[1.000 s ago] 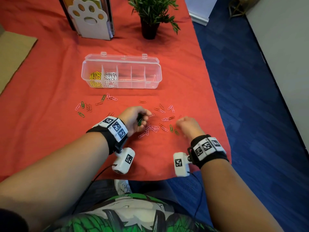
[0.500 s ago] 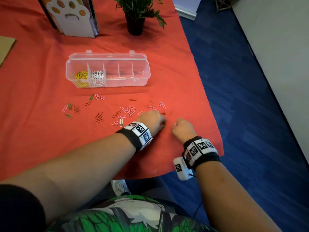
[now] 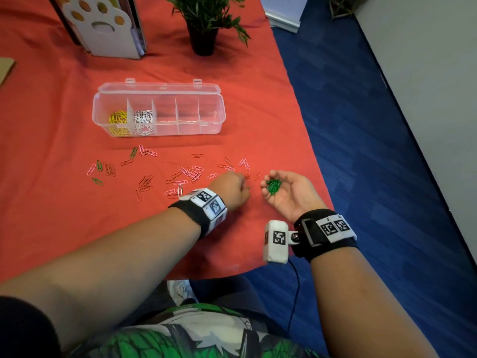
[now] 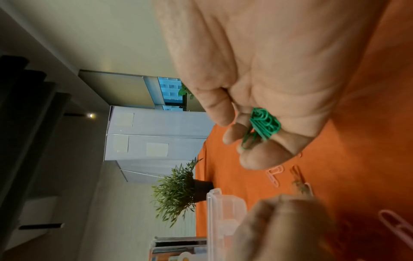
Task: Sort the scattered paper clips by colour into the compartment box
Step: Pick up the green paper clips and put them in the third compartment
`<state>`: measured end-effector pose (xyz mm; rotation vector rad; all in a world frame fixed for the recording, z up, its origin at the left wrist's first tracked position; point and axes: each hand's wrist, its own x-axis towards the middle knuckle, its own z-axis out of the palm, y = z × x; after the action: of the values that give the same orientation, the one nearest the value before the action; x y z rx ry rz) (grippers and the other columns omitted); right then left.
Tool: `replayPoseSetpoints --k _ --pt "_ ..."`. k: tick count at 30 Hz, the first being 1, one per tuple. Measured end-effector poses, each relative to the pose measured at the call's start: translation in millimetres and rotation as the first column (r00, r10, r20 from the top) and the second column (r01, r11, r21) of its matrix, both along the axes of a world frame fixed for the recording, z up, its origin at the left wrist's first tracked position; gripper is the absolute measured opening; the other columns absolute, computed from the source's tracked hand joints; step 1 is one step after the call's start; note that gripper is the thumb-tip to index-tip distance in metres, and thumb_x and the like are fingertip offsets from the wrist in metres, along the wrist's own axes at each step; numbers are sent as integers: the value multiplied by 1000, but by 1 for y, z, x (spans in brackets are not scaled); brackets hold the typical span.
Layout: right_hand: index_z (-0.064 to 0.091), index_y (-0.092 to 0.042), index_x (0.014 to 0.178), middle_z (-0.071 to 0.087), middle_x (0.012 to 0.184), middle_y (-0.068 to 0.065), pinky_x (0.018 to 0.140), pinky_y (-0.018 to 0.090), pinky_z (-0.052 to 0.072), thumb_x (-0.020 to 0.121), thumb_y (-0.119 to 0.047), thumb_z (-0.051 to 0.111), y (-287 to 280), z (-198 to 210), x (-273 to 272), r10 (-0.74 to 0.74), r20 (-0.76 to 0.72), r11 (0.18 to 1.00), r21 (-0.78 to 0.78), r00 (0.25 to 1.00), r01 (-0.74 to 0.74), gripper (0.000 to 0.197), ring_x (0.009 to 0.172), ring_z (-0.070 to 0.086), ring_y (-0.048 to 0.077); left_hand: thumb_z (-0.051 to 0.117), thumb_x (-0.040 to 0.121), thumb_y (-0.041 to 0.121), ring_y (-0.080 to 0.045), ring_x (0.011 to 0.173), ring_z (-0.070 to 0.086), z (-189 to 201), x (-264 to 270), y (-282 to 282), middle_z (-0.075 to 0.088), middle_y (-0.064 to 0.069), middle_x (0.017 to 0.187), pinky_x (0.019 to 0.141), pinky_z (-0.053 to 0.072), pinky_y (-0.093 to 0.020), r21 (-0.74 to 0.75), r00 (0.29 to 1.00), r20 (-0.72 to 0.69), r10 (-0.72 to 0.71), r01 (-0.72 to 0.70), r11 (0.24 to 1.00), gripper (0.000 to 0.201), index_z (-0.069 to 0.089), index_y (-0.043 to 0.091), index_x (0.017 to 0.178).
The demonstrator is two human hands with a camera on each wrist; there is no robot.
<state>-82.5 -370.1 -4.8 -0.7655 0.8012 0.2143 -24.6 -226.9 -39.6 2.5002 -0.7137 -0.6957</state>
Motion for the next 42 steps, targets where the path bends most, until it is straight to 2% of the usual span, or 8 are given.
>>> replayPoseSetpoints --k 3,6,14,21,30,37,40,42 --pt "55 -7 80 56 76 8 58 25 54 94 -15 35 6 2 6 14 14 999 50 1000 -15 25 72 60 21 48 74 27 -12 52 44 20 9 20 48 -2 65 52 36 -24 -238 741 -611 279 -508 828 12 50 17 67" --pt "58 -1 91 61 87 14 69 29 57 93 -6 34 16 2 15 61 15 997 52 998 -62 24 85 64 26 38 61 16 -14 43 33 38 16 54 38 -4 59 45 23 -18 -261 328 -944 48 -824 503 2 40 15 60" --pt "54 -4 95 53 94 13 78 29 50 76 26 19 68 17 47 297 -4 949 -110 955 -295 50 89 55 22 35 58 22 -15 48 35 57 25 119 40 -3 58 50 23 -20 -344 263 -912 -315 -908 238 9 38 14 62" --pt "52 0 103 50 95 13 71 34 60 81 26 28 99 27 69 410 -47 888 -207 911 -411 41 89 62 29 35 85 18 -14 49 48 54 49 142 47 -4 65 43 41 -15 -20 37 -987 156 -994 106 19 49 11 73" --pt "54 1 98 55 89 14 72 32 59 91 14 37 99 38 93 348 52 917 -225 936 -329 23 80 61 24 34 86 13 -16 65 46 94 112 143 45 -7 72 69 46 -27 -132 126 -982 139 -991 -33 18 47 7 74" --pt "55 -3 89 58 84 12 57 21 57 93 9 40 94 38 107 466 15 720 -586 885 -370 20 69 64 21 45 78 5 -18 74 39 102 135 119 33 -6 80 81 44 -38 -232 216 -940 265 -972 -30 9 40 11 72" --pt "57 -5 86 59 85 10 62 19 57 93 7 42 96 33 115 476 -1 667 -651 879 -362 20 71 65 17 45 78 -2 -18 94 48 96 137 117 40 -5 79 108 32 -45 -287 235 -882 409 -955 -70 12 49 8 73" --pt "58 -2 90 58 85 7 62 16 56 93 6 42 100 30 124 486 -9 621 -700 874 -352 18 71 65 14 43 81 -2 -16 86 49 88 138 122 44 -4 79 97 40 -34 -311 262 -868 421 -949 -50 16 50 10 74"
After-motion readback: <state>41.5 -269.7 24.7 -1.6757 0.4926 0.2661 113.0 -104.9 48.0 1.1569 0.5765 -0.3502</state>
